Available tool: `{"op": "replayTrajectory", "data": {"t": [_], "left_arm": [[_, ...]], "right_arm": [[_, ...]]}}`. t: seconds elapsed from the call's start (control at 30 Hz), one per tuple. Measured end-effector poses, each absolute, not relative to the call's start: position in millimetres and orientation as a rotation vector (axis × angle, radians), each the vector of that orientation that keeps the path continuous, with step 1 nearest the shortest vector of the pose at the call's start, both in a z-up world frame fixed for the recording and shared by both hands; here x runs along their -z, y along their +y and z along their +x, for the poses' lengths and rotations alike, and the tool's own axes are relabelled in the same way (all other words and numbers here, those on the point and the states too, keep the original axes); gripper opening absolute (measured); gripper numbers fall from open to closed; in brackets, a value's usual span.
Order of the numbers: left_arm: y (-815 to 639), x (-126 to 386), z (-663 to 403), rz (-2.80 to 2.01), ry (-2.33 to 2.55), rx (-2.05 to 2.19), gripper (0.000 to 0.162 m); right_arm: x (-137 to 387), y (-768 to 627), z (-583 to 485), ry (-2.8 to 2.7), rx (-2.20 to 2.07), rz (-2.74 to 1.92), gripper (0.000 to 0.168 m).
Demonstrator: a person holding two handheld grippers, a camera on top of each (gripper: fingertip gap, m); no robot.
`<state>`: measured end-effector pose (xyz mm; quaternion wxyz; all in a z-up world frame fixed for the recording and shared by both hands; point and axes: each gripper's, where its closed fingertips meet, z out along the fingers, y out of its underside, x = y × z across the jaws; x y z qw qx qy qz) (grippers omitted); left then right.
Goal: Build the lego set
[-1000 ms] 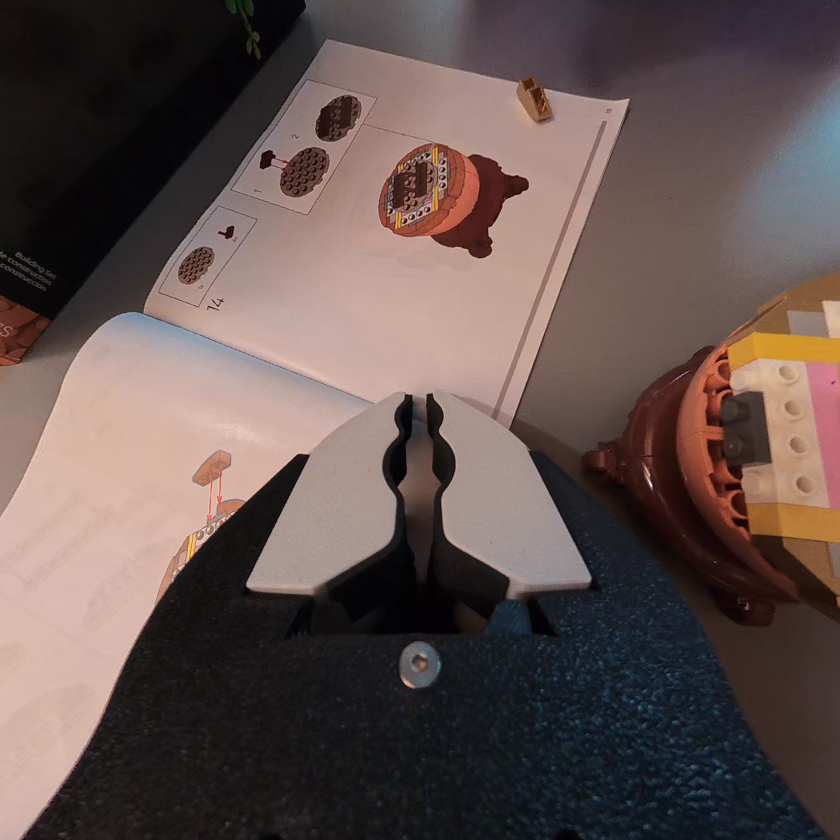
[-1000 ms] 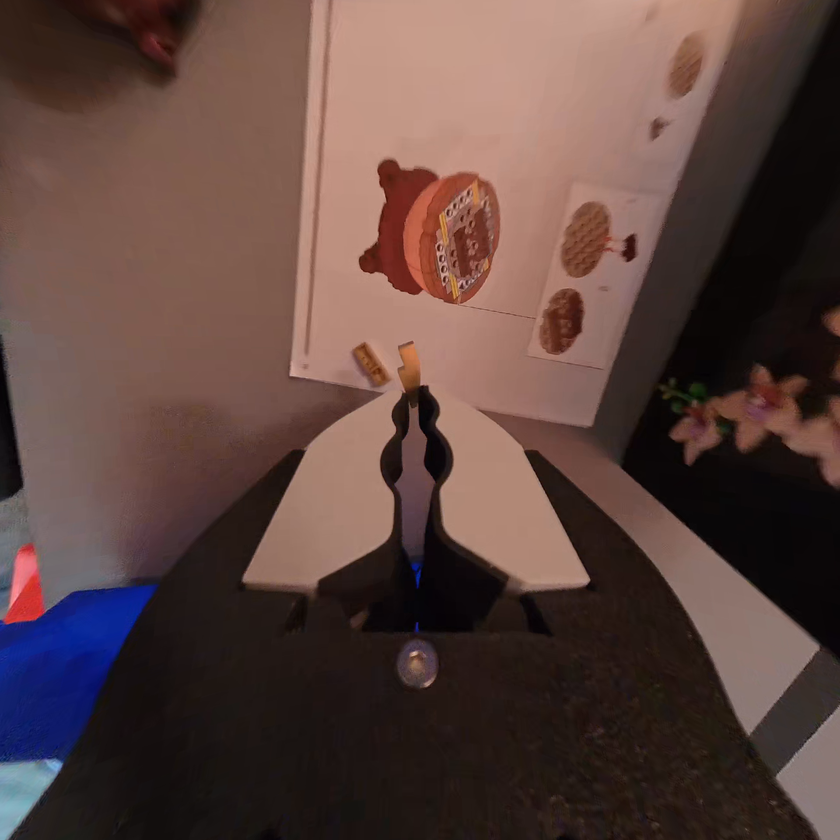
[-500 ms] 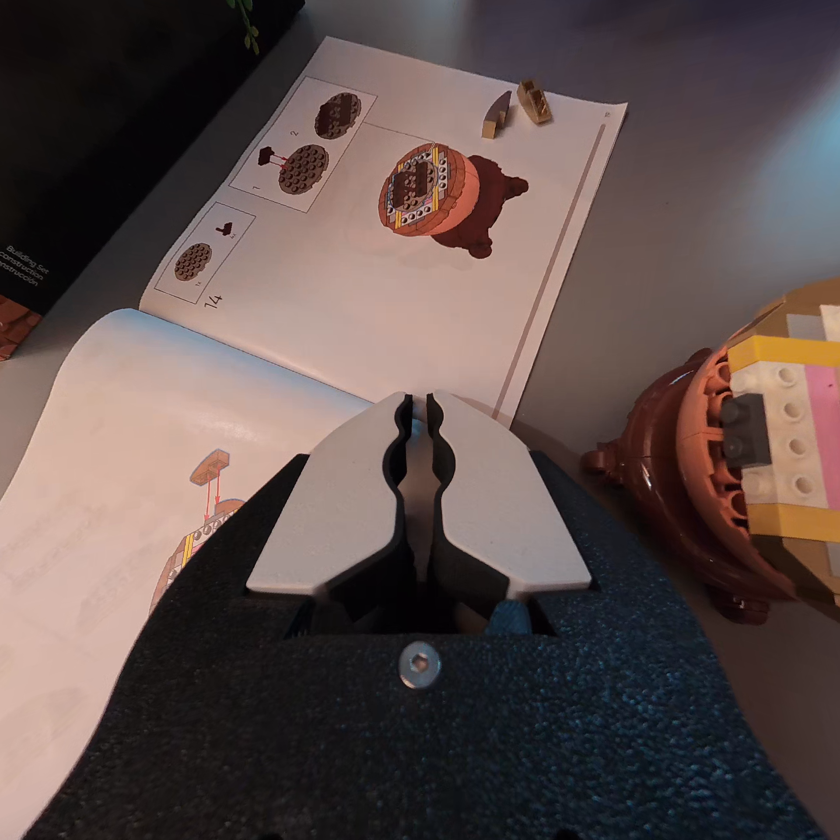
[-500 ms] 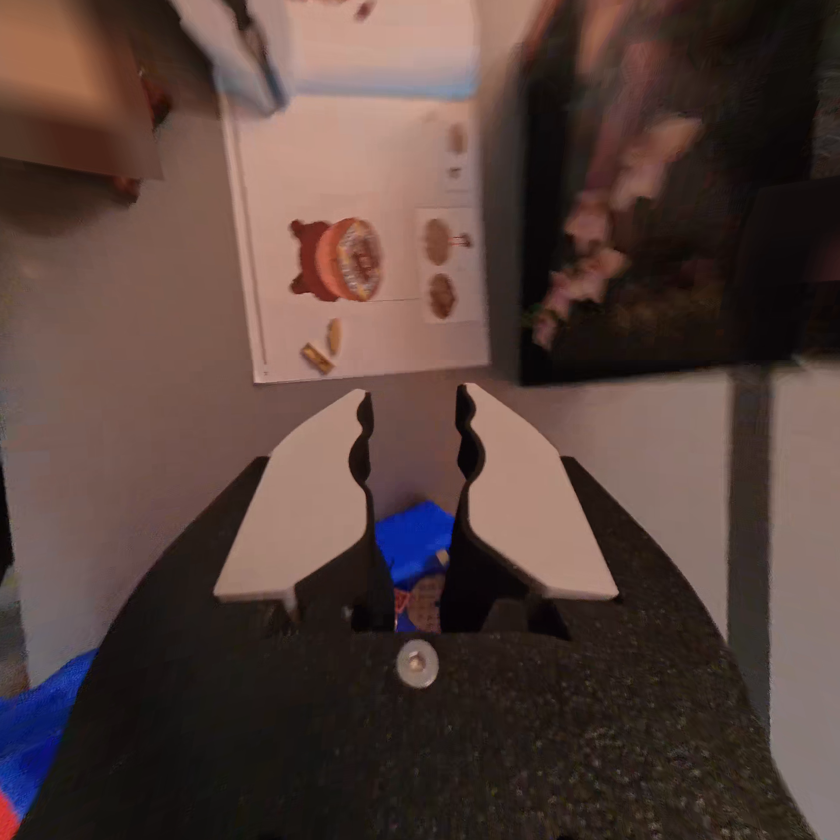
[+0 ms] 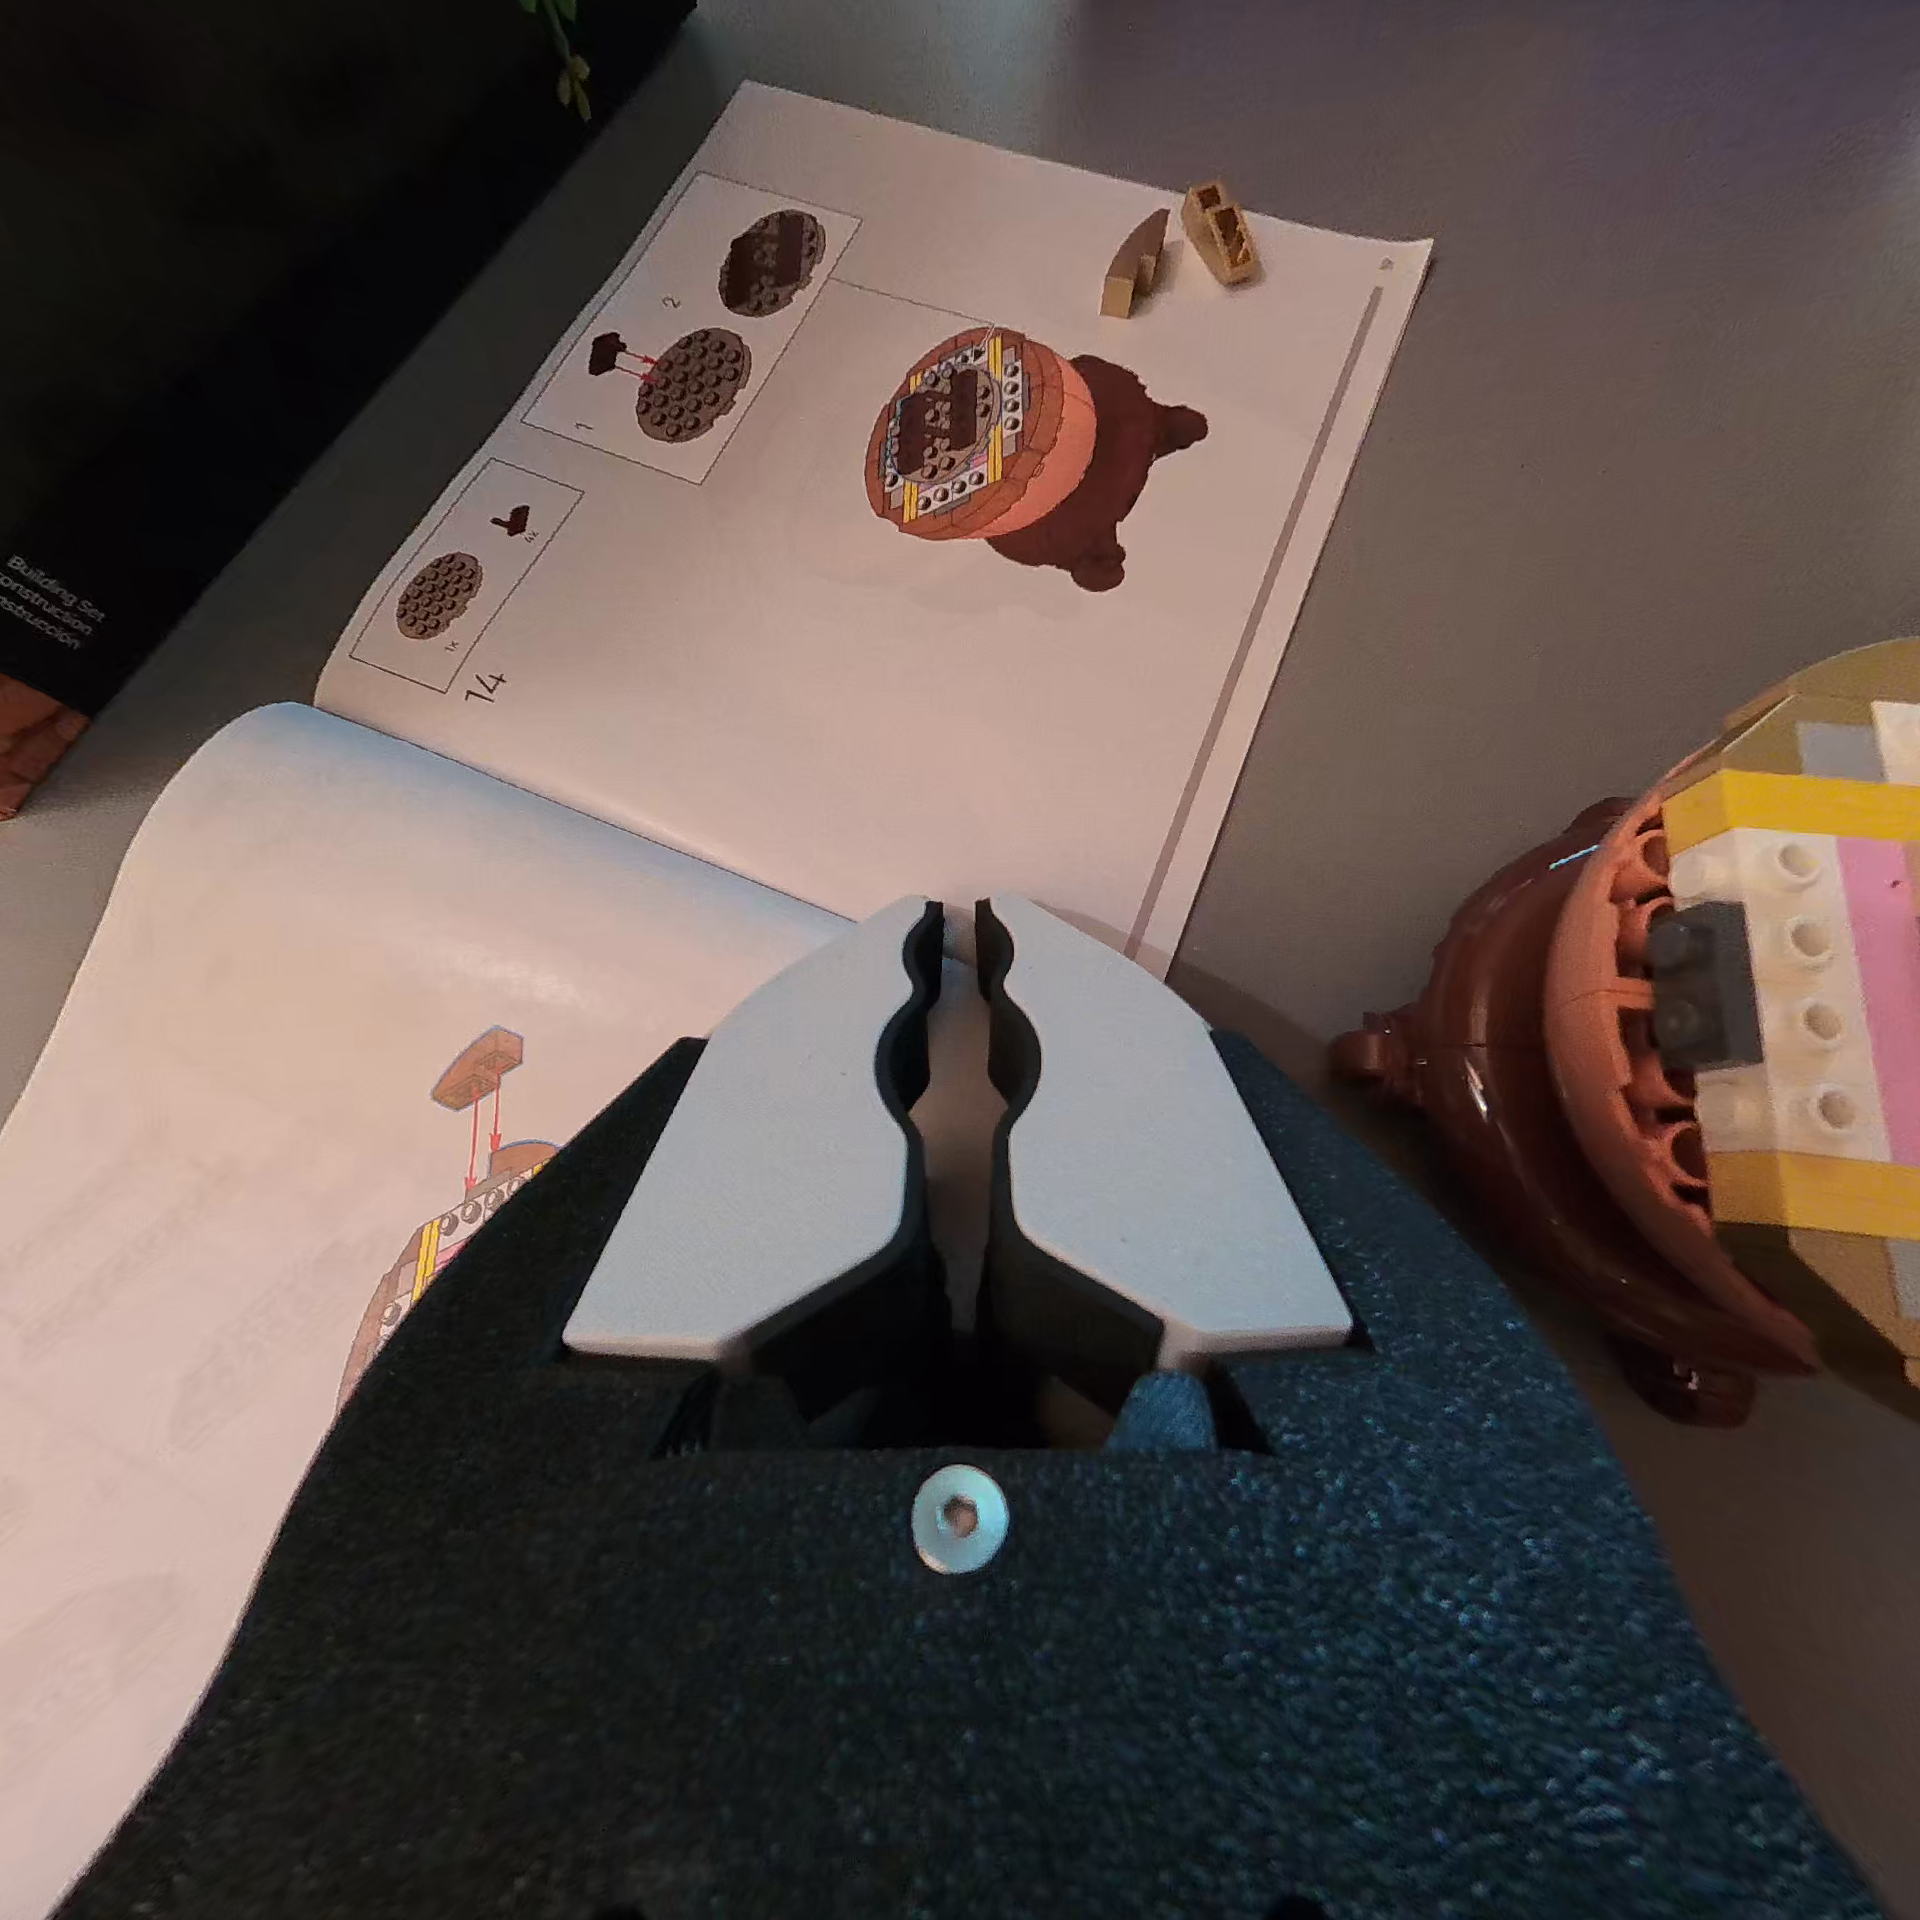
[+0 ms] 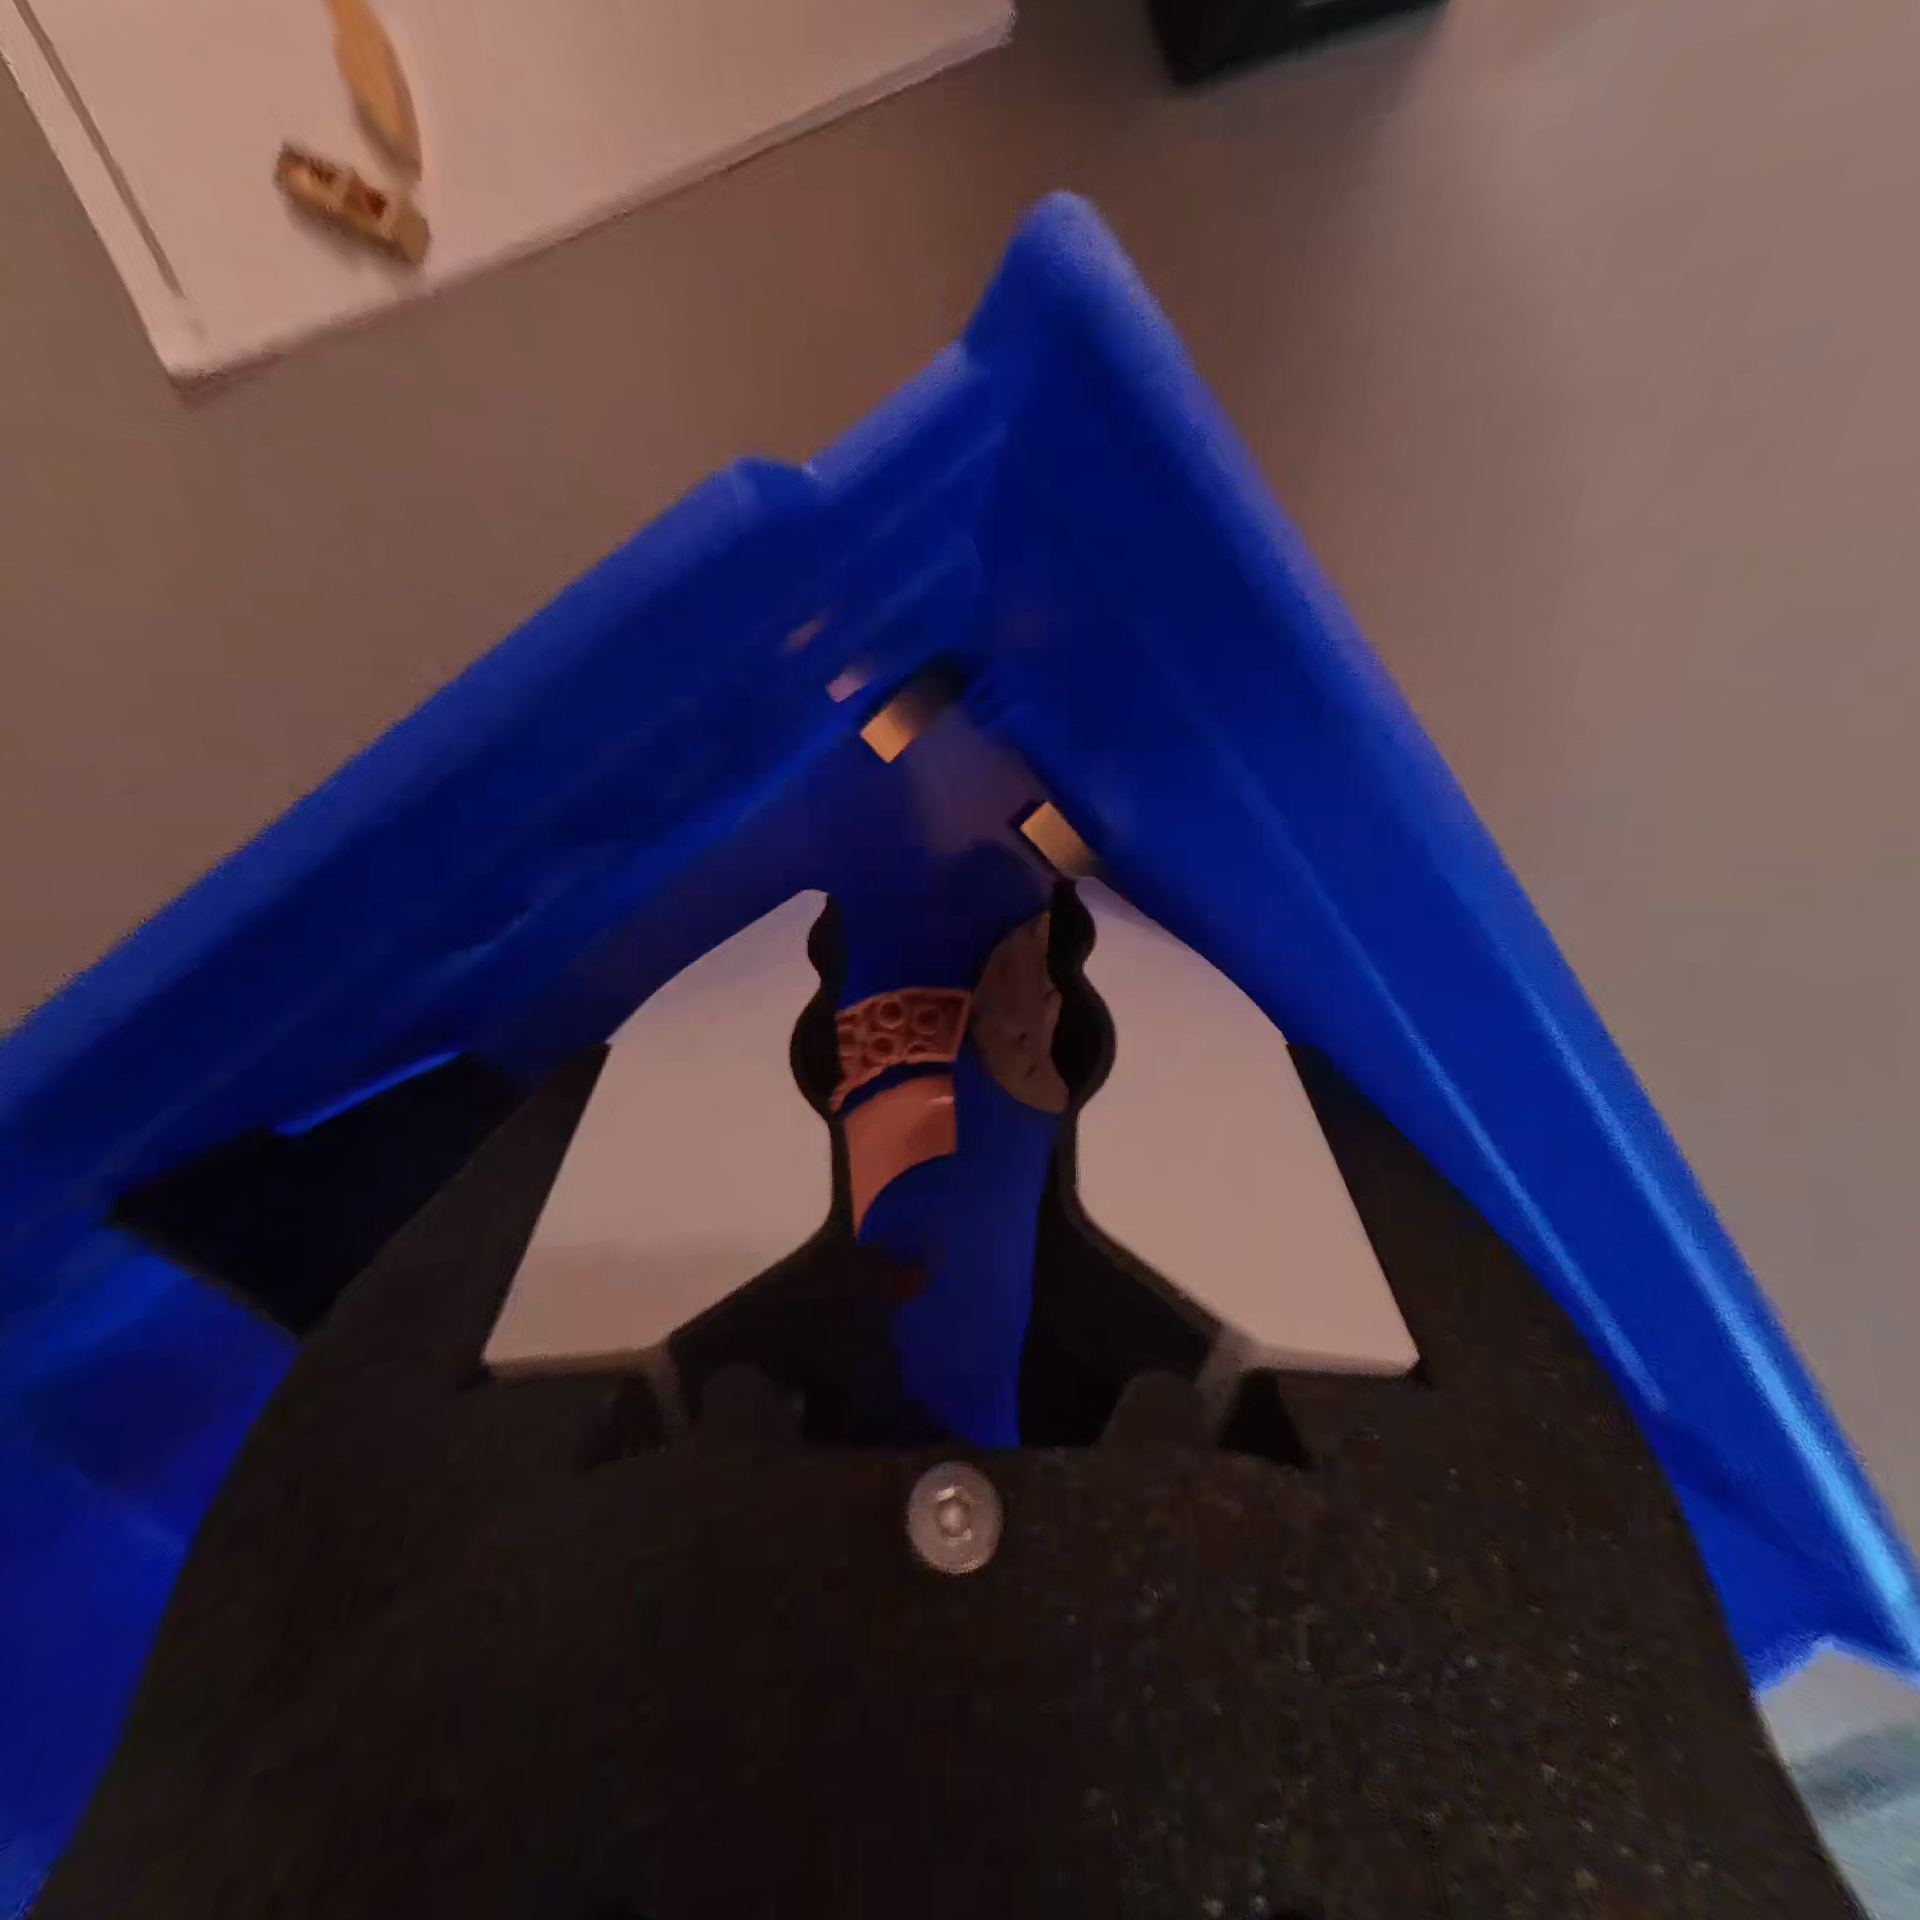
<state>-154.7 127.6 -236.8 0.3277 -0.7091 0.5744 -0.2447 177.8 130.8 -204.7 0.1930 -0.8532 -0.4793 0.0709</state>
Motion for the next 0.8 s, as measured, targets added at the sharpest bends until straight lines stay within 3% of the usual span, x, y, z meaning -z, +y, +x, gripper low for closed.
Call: {"op": "replayTrajectory", "data": {"t": [0.3,0.37,0.53,0.8], "left_arm": [[127.7,236.7,-154.6,-1.848,1.506,0.627,0.006],[127.7,236.7,-154.6,-1.851,1.506,0.631,0.006],[127.7,236.7,-154.6,-1.858,1.503,0.642,0.006],[127.6,236.6,-154.6,-1.853,1.505,0.634,0.006]], "right_arm": [[232.6,143.3,174.4,-1.621,-0.063,-2.247,0.029],[230.1,130.3,168.6,-1.637,-0.208,-2.281,0.015],[213.3,136.0,171.9,-1.579,-0.198,-2.234,0.020],[232.1,147.8,179.4,-1.702,-0.002,-2.102,0.025]]}}
